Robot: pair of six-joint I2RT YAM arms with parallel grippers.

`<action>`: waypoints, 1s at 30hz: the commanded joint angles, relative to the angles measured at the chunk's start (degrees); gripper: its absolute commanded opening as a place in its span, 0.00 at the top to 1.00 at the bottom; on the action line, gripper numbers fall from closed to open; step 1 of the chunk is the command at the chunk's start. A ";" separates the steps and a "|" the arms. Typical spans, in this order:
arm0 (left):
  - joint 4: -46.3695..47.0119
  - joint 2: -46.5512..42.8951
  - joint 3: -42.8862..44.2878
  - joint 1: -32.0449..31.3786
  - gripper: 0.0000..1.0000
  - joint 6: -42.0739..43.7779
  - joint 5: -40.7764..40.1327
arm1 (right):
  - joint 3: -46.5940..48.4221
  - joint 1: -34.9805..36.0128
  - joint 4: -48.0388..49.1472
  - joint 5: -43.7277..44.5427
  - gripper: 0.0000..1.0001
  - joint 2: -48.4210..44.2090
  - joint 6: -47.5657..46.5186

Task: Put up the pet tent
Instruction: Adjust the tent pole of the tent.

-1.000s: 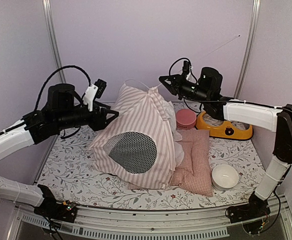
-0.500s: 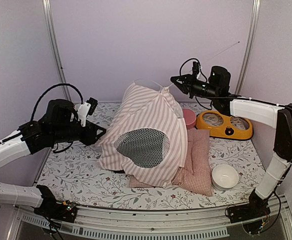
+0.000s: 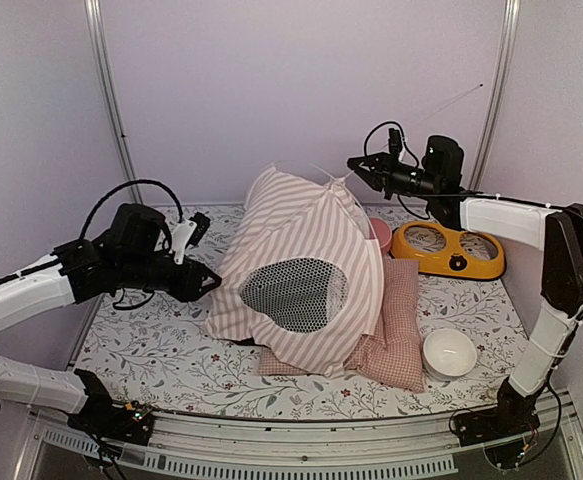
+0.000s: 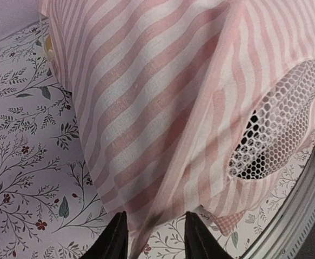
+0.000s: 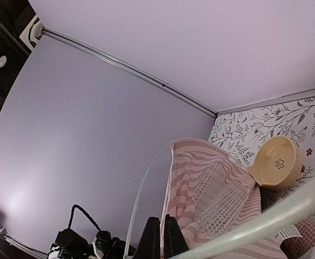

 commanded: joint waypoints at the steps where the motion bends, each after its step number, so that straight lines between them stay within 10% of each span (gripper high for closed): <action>1: 0.02 3.82 1.09 0.73 0.64 1.71 -0.44 | -0.13 -0.88 1.54 -0.64 1.00 1.26 -2.00; 10: -0.05 8.45 2.81 0.80 0.99 5.42 1.66 | 0.02 -2.55 2.01 -0.35 1.00 1.93 -1.89; 17: -3.13 9.21 2.18 0.82 0.94 6.19 2.67 | -0.04 -4.33 2.39 -0.38 1.00 2.61 -1.81; 24: -3.98 8.29 1.79 0.81 0.64 5.46 2.75 | -0.38 -4.63 2.57 -0.51 1.00 2.82 -1.84; 30: -3.21 5.04 -0.01 0.91 0.79 3.51 -0.80 | -0.61 -4.63 2.61 -0.64 1.00 2.85 -2.07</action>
